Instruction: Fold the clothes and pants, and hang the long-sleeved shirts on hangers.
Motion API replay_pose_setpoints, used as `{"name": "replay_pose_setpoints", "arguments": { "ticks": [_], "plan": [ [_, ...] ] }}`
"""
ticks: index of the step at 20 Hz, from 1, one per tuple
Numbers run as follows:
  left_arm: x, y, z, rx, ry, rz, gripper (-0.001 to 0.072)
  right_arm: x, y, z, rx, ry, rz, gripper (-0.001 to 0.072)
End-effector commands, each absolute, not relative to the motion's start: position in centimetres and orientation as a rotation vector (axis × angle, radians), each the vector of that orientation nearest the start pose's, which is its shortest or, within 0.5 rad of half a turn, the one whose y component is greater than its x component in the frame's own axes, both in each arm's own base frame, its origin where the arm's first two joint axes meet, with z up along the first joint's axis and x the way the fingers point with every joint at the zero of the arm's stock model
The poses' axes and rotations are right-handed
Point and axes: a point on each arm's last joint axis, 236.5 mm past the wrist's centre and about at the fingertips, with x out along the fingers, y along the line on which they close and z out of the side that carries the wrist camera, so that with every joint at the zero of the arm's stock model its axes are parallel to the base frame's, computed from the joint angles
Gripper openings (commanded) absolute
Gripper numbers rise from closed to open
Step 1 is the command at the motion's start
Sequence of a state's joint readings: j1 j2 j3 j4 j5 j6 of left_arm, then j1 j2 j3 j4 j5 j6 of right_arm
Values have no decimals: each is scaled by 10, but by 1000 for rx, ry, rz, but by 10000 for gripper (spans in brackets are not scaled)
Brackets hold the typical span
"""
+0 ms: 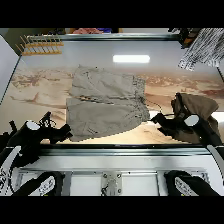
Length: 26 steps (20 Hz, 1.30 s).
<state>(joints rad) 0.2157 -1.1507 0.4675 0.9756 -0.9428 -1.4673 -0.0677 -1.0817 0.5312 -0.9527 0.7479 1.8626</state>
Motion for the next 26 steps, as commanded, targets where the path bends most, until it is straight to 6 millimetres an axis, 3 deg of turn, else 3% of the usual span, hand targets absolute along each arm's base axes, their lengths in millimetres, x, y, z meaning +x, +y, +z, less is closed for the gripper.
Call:
{"name": "replay_pose_setpoints", "arguments": {
  "ticks": [1, 7, 17, 18, 19, 20, 22, 23, 26],
  "plan": [
    [240, -58, -123, -740, 1491, -9, 10, 327, 86, -102, 1075, 1122, -229, 653],
    [238, -59, -123, -741, 1500, -14, 10, 350, 109, -111, 1069, 1015, -227, 653],
    [238, -59, -123, -742, 1500, -14, 10, 356, 104, -124, 1046, 990, -261, 647],
    [238, -59, -123, -742, 1501, -15, 10, 356, 104, -125, 1045, 995, -262, 521],
    [237, -59, -123, -742, 1502, -15, 10, 356, 104, -125, 1041, 996, -260, 249],
    [237, -60, -123, -742, 1505, -16, 10, 357, 103, -125, 1038, 992, -260, 122],
    [237, -60, -123, -743, 1506, -17, 10, 357, 104, -125, 1037, 992, -258, 83],
    [237, -60, -123, -743, 1506, -17, 9, 357, 105, -123, 1014, 995, -239, 24],
    [242, -59, -114, -730, 1486, -30, 9, 363, 117, -104, 906, 1011, -112, 24]
  ]
}}
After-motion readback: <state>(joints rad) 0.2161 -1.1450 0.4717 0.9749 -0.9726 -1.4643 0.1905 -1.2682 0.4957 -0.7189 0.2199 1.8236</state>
